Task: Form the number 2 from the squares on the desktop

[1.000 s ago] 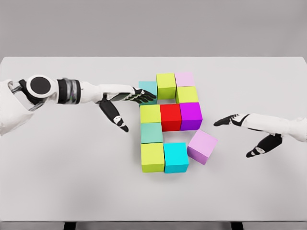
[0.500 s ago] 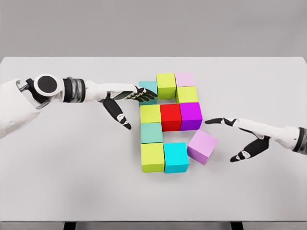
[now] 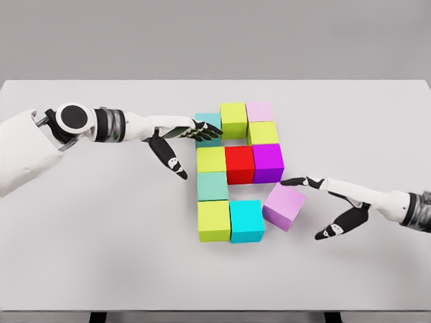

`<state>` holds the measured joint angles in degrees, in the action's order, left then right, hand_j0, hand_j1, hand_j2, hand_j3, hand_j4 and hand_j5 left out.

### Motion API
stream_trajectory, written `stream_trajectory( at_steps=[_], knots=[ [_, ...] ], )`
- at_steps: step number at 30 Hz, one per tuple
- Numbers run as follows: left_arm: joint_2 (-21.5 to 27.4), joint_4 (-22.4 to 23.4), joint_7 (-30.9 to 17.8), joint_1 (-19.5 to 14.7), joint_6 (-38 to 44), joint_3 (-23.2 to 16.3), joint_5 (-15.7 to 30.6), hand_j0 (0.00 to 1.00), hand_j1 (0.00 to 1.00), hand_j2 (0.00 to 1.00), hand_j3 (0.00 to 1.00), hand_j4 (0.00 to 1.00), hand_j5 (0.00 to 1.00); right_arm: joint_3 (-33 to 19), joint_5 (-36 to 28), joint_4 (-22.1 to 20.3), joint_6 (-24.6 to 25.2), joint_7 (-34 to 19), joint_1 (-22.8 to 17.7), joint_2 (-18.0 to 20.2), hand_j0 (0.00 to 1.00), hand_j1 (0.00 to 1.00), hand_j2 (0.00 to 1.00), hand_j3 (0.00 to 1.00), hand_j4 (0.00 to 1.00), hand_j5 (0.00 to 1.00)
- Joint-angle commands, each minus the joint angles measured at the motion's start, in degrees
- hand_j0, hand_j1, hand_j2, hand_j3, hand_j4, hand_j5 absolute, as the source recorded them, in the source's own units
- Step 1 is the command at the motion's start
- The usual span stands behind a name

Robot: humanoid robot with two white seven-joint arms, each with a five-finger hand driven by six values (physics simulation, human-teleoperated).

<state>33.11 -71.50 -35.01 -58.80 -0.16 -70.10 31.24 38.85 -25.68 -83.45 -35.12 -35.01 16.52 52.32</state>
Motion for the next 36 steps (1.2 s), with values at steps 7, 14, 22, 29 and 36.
stream_trajectory(
  at_steps=[7, 14, 22, 29, 36],
  knots=[
    [-1.6, 2.3, 0.0, -0.2, 0.1, 0.1, -0.6, 1.0, 1.0, 1.0, 1.0, 1.0, 1.0, 0.1, -0.5, -1.6, 0.1, 0.0, -0.8, 0.2, 1.0, 1.0, 1.0, 1.0, 1.0, 1.0],
    [-1.6, 2.4, 0.0, -0.3, 0.0, 0.1, -0.6, 1.0, 1.0, 1.0, 1.0, 1.0, 1.0, 0.2, -0.4, -3.0, 0.1, 0.0, -1.1, 0.2, 1.0, 1.0, 1.0, 1.0, 1.0, 1.0],
    [-2.5, 3.9, 0.0, -0.4, 0.0, 0.2, -1.4, 1.0, 1.0, 1.0, 1.0, 1.0, 1.0, -0.6, -0.4, -2.9, 0.1, 0.0, -1.3, 0.8, 1.0, 1.0, 1.0, 1.0, 1.0, 1.0],
    [-3.1, 4.0, 0.0, -0.4, -0.1, 0.2, -2.4, 1.0, 1.0, 1.0, 1.0, 1.0, 1.0, -0.3, -0.3, -4.1, 0.1, 0.0, -1.1, 0.9, 1.0, 1.0, 1.0, 1.0, 1.0, 1.0],
    [-3.8, 4.1, 0.0, -0.5, -0.1, 0.3, -3.6, 1.0, 1.0, 1.0, 1.0, 1.0, 1.0, 0.1, 0.0, -7.4, 0.1, 0.0, -1.2, 0.9, 1.0, 1.0, 1.0, 1.0, 1.0, 1.0]
  ],
)
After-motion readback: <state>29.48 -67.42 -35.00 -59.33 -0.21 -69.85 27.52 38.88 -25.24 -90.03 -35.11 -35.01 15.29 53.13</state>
